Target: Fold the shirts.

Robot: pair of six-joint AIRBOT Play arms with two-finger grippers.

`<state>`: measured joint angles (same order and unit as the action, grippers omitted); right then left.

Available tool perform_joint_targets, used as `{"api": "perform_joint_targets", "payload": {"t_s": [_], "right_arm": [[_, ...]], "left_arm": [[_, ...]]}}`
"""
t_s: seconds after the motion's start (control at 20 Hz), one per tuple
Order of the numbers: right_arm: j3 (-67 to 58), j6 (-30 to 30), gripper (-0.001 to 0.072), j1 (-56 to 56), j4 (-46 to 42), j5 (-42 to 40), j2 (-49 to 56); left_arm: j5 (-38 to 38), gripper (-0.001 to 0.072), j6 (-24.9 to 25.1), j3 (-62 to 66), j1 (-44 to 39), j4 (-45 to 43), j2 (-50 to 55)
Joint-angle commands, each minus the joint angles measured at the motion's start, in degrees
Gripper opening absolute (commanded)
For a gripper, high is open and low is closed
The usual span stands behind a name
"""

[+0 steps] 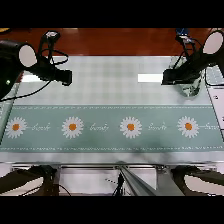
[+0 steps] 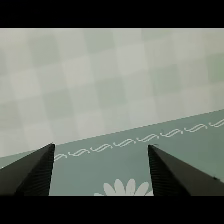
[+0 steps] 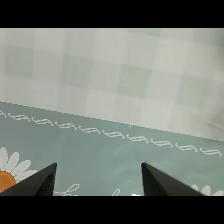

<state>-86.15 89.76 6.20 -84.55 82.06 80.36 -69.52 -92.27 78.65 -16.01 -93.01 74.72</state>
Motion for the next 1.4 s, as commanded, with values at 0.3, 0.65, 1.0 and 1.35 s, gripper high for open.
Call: {"api": "perform_joint_targets", "payload": {"t_s": [0.3, 0.65, 1.0, 1.35], "right_arm": [[0.0, 0.0, 0.0602, 0.0, 0.0, 0.0, 0.0], [0.0, 0.0, 0.0601, 0.0, 0.0, 0.0, 0.0], [0.0, 0.0, 0.0602, 0.0, 0.0, 0.0, 0.0], [0.0, -1.5, 0.0599, 0.0, -9.2, -19.0, 0.0]], "left_arm": [[0.0, 0.0715, 0.0, 0.1, 0.0, 0.0, 0.0], [0.0, 0.0714, 0.0, 0.1, 0.0, 0.0, 0.0], [1.1, 0.0714, 0.0, 0.0, 0.0, 0.0, 0.2], [6.1, 0.0715, 0.0, 0.0, 0.0, 0.0, 2.0]]}}
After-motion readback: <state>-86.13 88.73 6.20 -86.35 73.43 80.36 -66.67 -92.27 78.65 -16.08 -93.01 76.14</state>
